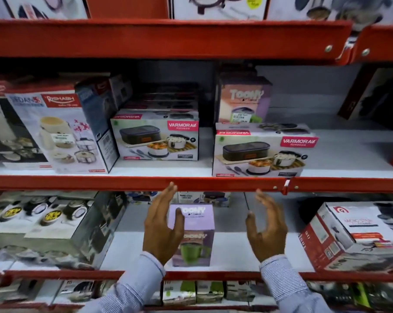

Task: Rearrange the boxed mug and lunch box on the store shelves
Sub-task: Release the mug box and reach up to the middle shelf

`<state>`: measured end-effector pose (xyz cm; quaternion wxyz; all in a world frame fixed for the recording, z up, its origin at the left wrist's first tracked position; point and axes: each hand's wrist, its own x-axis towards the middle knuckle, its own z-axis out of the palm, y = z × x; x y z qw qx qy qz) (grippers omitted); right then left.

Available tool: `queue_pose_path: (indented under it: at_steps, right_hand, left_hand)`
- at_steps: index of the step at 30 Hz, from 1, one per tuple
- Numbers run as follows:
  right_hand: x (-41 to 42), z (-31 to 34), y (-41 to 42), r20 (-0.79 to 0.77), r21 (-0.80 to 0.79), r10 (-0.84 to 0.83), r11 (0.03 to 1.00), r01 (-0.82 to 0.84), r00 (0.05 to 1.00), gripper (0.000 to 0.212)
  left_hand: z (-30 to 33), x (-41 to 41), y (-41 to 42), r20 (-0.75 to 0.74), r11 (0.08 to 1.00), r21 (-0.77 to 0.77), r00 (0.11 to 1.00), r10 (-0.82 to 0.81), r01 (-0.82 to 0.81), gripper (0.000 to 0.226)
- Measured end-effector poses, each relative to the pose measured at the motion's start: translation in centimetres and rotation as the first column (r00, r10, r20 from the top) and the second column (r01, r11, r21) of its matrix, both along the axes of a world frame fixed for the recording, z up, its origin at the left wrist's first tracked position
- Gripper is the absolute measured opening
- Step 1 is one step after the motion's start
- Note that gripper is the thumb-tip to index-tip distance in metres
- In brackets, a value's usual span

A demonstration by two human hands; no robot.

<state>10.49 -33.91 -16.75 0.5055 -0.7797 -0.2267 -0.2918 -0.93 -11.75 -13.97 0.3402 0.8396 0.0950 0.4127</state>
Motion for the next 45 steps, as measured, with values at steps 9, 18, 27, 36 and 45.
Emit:
queue_pose_path:
  at_steps: [9,18,27,36,45]
  right_hand:
    - [8.5,10.3,-4.5,-0.349,0.368,-0.144,0.888,0.277,0.926,0.058]
    - [9.1,13.4,-5.7,-0.301,0.324,-0.005,0.94,0.108,0.954,0.024]
    - [5.6,13.9,0.7,-0.224,0.404,0.172,0.912,-0.069,0.959,0.033]
    - [3.1,10.8,12.1,-0.328,0.325,0.356,0.912,-0.249,0.875,0.038]
    - [3.0,9.2,14.0,-0.377,0.236,0.325,0.939,-0.25,0.867,0.039]
  left_hand:
    - [9.6,10.0,-3.9,-0.24,0.979,-0.182,0.961,-0.138,0.095,0.066]
    - [11.4,10.4,-4.9,0.007,0.975,-0.214,0.999,-0.053,0.053,0.042]
    - [11.8,4.7,1.9,0.134,0.965,-0.245,0.983,0.125,-0.089,0.044]
    - [9.5,-0.3,11.7,-0.005,0.923,-0.281,0.962,0.272,-0.263,0.035]
    - [8.7,-0.8,13.9,-0.122,0.927,-0.192,0.945,0.303,-0.322,0.037]
